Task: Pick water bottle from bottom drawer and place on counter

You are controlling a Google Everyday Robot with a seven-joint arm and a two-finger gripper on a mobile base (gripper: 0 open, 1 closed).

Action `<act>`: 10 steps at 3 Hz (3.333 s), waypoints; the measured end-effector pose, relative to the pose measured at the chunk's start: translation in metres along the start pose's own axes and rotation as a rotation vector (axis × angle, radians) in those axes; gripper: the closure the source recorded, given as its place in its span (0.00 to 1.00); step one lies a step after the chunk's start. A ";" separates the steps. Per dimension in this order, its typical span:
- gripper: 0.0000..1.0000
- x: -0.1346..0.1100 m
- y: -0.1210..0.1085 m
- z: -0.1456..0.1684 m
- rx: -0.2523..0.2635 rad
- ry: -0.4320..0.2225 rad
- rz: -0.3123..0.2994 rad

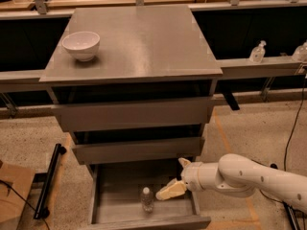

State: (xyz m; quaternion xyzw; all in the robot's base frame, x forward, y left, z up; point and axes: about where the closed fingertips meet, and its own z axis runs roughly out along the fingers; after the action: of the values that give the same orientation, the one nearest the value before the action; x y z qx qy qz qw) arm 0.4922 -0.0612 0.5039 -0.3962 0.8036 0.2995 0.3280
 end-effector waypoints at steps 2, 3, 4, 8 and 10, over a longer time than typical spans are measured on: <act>0.00 0.049 -0.049 0.085 0.143 0.050 0.047; 0.00 0.050 -0.050 0.089 0.150 0.051 0.045; 0.00 0.058 -0.053 0.099 0.153 0.093 0.051; 0.00 0.150 -0.057 0.219 0.126 0.009 0.268; 0.00 0.166 -0.061 0.270 0.071 -0.082 0.413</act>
Offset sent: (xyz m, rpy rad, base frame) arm 0.0668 0.0216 -0.1674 -0.1656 0.0342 -0.2132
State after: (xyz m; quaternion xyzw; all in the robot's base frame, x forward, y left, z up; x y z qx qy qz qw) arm 0.5434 0.0351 0.2002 -0.1987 0.8638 0.3477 0.3057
